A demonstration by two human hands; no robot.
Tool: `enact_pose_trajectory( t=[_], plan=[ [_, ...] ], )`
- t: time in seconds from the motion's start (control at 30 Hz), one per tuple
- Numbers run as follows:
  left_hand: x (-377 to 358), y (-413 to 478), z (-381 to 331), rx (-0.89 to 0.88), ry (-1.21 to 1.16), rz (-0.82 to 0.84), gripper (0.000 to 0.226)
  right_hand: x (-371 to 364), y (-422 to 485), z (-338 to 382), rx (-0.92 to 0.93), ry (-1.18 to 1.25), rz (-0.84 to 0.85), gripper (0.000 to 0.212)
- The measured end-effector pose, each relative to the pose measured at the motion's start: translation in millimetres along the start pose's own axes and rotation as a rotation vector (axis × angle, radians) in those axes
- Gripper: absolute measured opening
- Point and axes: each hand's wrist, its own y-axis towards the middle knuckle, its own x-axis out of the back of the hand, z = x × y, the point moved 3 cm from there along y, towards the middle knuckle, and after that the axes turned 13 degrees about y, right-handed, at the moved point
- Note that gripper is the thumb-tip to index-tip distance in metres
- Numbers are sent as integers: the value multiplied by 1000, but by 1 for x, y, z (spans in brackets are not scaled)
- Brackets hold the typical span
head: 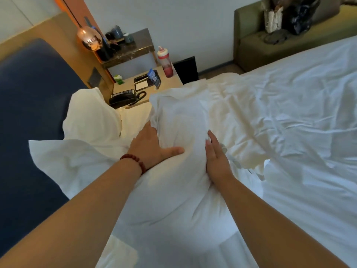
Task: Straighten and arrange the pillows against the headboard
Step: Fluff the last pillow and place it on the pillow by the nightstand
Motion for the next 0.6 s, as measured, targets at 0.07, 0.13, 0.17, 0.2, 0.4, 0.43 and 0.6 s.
enact_pose_trajectory(
  t=[0.07, 0.13, 0.17, 0.2, 0.4, 0.43, 0.6],
  plan=[
    [-17, 9, 11, 15, -22, 35, 139, -3, -10, -3, 79, -73, -74, 48],
    [-32, 12, 20, 38, -50, 70, 140, -1, -30, -7, 166, -160, -139, 47],
    [-39, 12, 23, 46, -78, 85, 138, 3, -44, -12, 212, -213, -189, 48],
    [-45, 13, 27, 53, -110, 99, 134, 9, -58, -19, 251, -269, -250, 52],
    [-54, 12, 44, 138, -254, 121, 120, 57, -128, -114, -268, -65, -632, 93],
    [-53, 11, 45, 129, -286, 121, 115, 56, -134, -128, -329, 138, -622, 93],
    [-34, 3, 62, 127, -343, 169, 82, 43, -134, -146, -314, 533, -613, 68]
  ],
)
